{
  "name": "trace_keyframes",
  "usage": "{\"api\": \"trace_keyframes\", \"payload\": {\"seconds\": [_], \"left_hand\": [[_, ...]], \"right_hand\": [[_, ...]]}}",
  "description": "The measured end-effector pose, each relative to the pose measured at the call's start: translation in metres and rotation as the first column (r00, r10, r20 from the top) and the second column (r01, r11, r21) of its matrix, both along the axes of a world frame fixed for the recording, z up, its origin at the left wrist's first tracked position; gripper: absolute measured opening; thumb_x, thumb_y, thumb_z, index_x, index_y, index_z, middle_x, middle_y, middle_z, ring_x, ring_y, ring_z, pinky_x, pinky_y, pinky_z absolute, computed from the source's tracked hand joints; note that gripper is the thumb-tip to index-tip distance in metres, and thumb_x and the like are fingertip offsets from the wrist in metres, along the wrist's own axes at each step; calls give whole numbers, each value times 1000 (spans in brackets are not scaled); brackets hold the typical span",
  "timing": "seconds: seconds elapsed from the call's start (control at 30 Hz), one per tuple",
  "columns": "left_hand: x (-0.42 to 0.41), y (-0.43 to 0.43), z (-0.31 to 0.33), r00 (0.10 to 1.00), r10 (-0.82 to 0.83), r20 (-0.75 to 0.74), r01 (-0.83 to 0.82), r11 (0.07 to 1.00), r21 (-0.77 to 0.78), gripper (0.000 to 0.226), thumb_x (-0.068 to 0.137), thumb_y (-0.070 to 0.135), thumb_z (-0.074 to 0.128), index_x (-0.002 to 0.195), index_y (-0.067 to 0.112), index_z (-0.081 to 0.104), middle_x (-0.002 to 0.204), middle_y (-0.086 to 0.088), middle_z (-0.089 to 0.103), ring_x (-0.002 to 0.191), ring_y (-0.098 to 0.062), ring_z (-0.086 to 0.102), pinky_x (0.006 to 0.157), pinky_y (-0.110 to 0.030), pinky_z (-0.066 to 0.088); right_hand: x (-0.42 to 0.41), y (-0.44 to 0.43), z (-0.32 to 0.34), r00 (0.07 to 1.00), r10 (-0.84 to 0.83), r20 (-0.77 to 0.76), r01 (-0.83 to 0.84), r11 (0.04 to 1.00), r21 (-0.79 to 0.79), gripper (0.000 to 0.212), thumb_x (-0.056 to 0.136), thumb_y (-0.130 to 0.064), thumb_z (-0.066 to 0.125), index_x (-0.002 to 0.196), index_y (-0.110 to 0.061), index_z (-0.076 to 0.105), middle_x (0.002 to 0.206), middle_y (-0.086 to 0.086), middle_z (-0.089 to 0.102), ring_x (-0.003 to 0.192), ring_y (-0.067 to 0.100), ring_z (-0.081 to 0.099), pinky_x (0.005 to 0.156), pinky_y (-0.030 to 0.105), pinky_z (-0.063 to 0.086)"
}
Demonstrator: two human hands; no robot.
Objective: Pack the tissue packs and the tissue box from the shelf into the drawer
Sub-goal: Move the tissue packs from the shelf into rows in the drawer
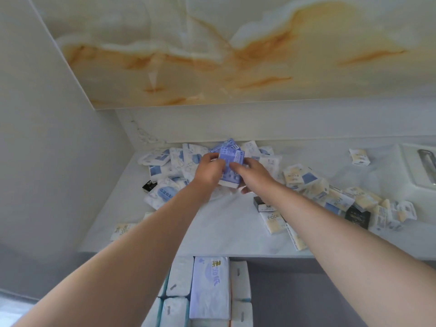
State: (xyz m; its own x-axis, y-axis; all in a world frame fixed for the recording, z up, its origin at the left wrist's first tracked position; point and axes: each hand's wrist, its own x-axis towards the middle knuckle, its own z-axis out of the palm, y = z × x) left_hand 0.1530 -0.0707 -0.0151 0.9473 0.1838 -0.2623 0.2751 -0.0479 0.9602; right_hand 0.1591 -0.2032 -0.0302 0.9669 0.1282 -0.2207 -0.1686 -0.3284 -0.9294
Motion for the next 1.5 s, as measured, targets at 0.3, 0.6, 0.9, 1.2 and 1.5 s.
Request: {"api": "trace_keyframes", "payload": {"seconds": [0.3, 0.6, 0.9, 1.2, 1.5], "left_hand": [[62, 5, -24, 969, -246, 29, 146, 660, 737, 39, 91, 8, 48, 130, 11, 54, 132, -11, 52, 119, -27, 51, 92, -28, 41], [122, -10, -53, 961, -244, -133, 205, 301, 931, 83, 92, 35, 57, 155, 15, 7, 153, -14, 31, 141, -37, 21, 108, -48, 30], [102, 7, -53, 941, -160, 298, -189, 480, 857, 66, 61, 57, 60, 106, 8, 60, 105, -13, 55, 104, -33, 49, 90, -39, 41], [-28, 16, -23, 947, -44, 317, -129, 854, 505, 38, 67, 39, 64, 98, 19, 55, 92, 1, 60, 82, -14, 57, 70, -27, 46], [-142, -4, -29, 920, -343, 193, 215, 849, 483, 46, 71, 44, 55, 111, 22, 60, 95, 7, 66, 80, -9, 61, 68, -14, 43]], "right_hand": [[40, -30, -25, 990, -103, 93, 118, 979, -167, 32, 97, -38, 56, 126, -23, 58, 111, -2, 67, 93, 20, 66, 74, 34, 54], [63, -46, -43, 988, -113, 102, 128, 978, -164, 21, 95, -38, 60, 111, -23, 59, 98, -7, 66, 83, 13, 65, 66, 28, 50], [51, -47, -30, 988, -69, 135, 90, 984, -153, 21, 95, -37, 59, 113, -30, 50, 99, -12, 61, 87, 9, 62, 70, 27, 47], [-16, -49, 8, 999, -50, 0, 50, 996, -69, 24, 91, -35, 51, 105, -18, 61, 89, 6, 69, 67, 24, 64, 49, 28, 44], [-123, -95, 15, 942, 157, -296, -241, 931, -274, 28, 92, -34, 46, 94, -11, 61, 71, 9, 61, 45, 21, 55, 42, 21, 34]]}}
